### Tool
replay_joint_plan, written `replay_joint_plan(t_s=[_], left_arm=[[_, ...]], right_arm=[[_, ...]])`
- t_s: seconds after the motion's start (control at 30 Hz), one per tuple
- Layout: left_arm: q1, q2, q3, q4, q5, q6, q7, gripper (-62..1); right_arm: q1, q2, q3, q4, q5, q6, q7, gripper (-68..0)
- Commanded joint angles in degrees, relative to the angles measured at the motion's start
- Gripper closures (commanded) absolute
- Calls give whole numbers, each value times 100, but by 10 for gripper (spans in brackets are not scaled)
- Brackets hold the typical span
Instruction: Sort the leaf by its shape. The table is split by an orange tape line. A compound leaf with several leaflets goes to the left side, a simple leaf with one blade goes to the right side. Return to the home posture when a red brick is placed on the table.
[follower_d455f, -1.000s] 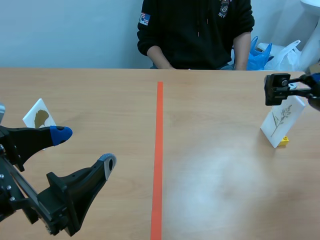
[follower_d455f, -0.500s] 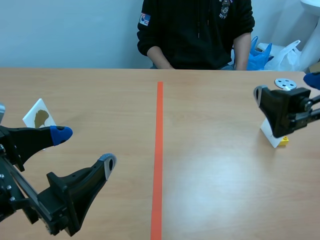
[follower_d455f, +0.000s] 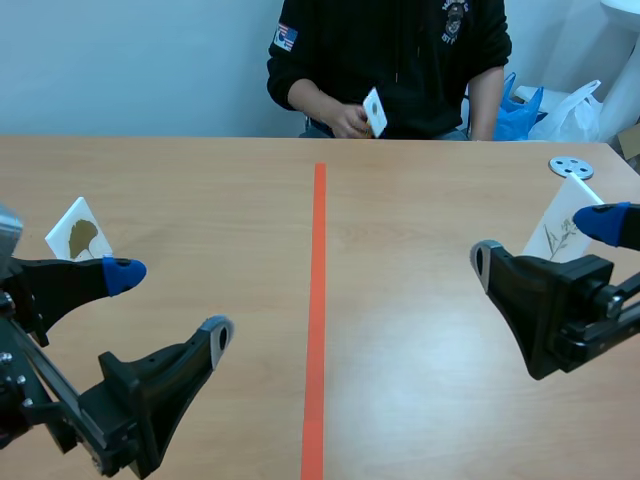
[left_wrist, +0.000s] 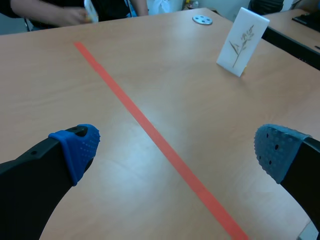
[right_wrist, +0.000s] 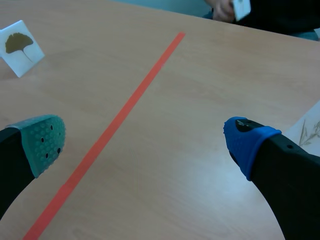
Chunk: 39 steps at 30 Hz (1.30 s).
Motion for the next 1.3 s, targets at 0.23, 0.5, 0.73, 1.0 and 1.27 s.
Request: replay_joint_plan(t_s=[0.23,0.5,0.73,1.0,1.27], left_arm=[[-31,26,-42,31,-42,35,-109,-623],[-31,26,-42,31,-42,35,-396,-623],[-31,26,-42,31,-42,35,-393,-623],[-31,26,-42,31,-42,35,-387,-623],[-33,26,-42,31,-39,35,-306,-623]], right_arm=[[98,44,-98,-55,22,94,74,-679],[101,46,-98,-55,24,92,136,-679],[98,46,-98,-55,24,92,136,-679],[98,46,-98,-55,22,92,94,-679],[98,46,-98,-55,22,92,94,-679]])
